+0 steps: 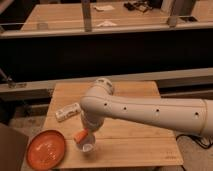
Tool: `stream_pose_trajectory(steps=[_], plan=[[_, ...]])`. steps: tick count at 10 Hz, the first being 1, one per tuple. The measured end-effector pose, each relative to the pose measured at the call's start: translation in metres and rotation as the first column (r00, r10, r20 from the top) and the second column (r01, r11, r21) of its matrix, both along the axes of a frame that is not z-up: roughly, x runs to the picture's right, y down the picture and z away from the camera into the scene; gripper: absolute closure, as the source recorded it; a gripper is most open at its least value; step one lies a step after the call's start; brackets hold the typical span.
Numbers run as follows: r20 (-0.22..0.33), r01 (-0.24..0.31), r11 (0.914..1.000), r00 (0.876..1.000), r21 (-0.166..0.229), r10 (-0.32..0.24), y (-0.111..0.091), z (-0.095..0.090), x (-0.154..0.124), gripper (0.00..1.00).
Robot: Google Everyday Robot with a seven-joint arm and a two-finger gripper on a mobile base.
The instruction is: Place the pepper in the ceramic cup
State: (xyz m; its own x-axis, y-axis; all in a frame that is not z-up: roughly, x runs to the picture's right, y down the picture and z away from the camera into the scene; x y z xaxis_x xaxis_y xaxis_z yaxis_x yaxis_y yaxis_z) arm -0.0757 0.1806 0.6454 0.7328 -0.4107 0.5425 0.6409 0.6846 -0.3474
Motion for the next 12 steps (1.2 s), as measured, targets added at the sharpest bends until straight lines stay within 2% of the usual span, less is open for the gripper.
stream_pose_trajectory(steps=[2,4,5,8,10,12], plan=[[0.0,-0.001,1.0,1.0,0.0,0.001,-0.0001,0.0,-0.0001,0.66],[0.001,-0.003,1.0,1.0,-0.001,0.003,0.0001,0.0002,-0.0002,0.83],[0.001,-0.004,1.0,1.0,-0.001,0.004,0.0001,0.0003,0.0,0.85],[0.0,-0.006,1.0,1.0,-0.003,0.006,0.0003,0.0005,0.0001,0.85],[0.0,-0.007,1.0,1.0,-0.003,0.007,0.0005,0.001,0.0,0.76],[-0.002,-0.008,1.0,1.0,-0.003,0.008,0.0005,0.0013,0.0003,0.75]])
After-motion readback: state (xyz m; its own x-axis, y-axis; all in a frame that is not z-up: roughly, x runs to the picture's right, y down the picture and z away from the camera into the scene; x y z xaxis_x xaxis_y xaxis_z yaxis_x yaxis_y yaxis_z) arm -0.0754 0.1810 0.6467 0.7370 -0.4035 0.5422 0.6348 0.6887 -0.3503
